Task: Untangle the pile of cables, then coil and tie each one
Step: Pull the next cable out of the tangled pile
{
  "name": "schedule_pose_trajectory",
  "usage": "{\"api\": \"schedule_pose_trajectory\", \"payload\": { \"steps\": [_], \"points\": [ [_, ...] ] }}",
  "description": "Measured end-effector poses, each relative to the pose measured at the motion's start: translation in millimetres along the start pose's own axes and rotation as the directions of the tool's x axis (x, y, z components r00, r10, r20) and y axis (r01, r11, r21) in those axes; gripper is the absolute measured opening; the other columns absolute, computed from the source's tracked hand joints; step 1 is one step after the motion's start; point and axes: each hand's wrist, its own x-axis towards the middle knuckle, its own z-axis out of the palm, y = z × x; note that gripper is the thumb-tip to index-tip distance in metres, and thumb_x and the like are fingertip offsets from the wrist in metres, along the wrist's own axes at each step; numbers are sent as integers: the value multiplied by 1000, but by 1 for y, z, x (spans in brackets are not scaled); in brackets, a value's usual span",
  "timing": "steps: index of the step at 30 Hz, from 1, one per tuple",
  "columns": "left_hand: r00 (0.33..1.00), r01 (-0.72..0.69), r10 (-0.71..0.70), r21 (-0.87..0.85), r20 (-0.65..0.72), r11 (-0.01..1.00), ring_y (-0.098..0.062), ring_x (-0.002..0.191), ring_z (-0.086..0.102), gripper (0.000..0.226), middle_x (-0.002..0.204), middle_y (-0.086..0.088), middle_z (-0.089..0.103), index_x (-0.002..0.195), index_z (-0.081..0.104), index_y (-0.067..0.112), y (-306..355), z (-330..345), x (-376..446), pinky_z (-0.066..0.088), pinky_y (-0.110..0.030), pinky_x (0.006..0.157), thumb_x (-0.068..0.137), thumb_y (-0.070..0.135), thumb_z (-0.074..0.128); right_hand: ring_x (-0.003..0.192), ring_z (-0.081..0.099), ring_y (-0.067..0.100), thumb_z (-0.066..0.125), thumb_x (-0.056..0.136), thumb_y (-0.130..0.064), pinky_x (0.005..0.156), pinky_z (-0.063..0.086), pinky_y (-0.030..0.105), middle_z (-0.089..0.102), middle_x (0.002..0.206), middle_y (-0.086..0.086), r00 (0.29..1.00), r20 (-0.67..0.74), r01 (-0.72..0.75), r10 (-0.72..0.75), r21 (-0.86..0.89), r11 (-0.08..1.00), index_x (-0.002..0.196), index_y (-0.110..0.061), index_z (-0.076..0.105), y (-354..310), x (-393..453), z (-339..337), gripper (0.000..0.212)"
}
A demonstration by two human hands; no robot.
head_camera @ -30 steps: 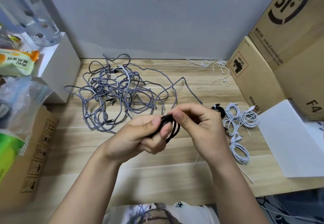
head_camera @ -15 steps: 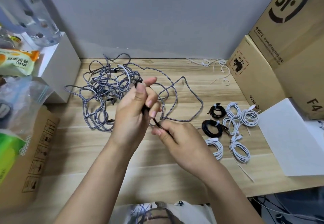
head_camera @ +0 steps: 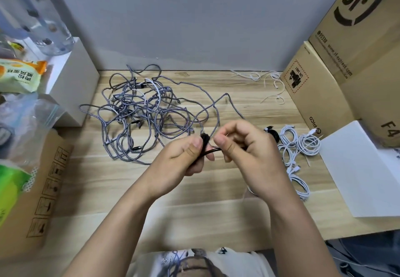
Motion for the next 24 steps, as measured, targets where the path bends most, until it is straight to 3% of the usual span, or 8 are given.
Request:
{"api": "schedule_pose_trajectory", "payload": {
  "steps": [3,5,7,10,13,15,19,24],
  "points": [
    [992,17,0,-134,125,991,-6,47,25,45,50,15,33,79,55,20,8,2,-3,24,-14,47,87,63,42,57,53,7,70,73,-25,60,42,15,59,63,-10,998,34,-56,51,161,985,79,-23,59,7,8,-5,13],
    [984,5,33,-209,175,978,-10,47,22,39,49,16,32,78,55,23,14,3,-4,23,-18,48,88,60,45,63,51,17,77,67,-48,63,40,21,57,69,-4,993,99,-87,65,231,969,82,-26,62,11,9,-5,31],
    [975,-15,79,-293,208,956,-9,46,22,33,49,19,31,76,55,26,21,5,-3,28,-14,50,89,56,48,63,52,8,63,71,-64,62,38,15,58,67,-9,981,192,-74,20,278,958,79,-24,62,10,8,0,41],
    [966,-12,114,-398,233,917,-9,45,21,31,48,20,29,73,56,28,29,9,-2,28,-15,48,88,55,50,60,51,2,50,78,-68,59,39,13,54,65,-14,967,251,-53,-32,325,944,63,-32,64,2,8,9,41],
    [966,-33,142,-439,217,898,-11,45,21,32,46,18,27,72,56,29,29,13,0,24,-23,46,87,56,50,52,56,3,52,80,-58,49,42,13,55,62,-17,970,233,-38,-71,429,903,56,-32,66,-3,6,12,38],
    [969,-64,164,-454,184,889,-11,43,23,33,45,18,29,70,56,28,28,17,1,34,-21,50,88,55,50,41,55,9,58,78,-50,41,41,15,57,54,-14,976,213,-64,-38,455,888,53,-29,66,-7,7,14,34],
    [992,-73,106,-367,73,927,-10,42,38,34,46,14,41,70,56,26,24,17,7,45,-19,59,88,55,49,38,51,17,59,78,-36,36,39,22,50,50,-3,998,63,-6,-18,363,932,46,-22,61,-2,12,14,34],
    [987,-5,50,-280,151,960,-21,65,62,36,66,4,59,84,57,16,21,4,13,46,-24,68,93,48,43,30,54,20,65,83,-18,31,37,20,46,45,1,983,180,-106,40,377,920,48,-9,50,0,23,1,40]
  ]
}}
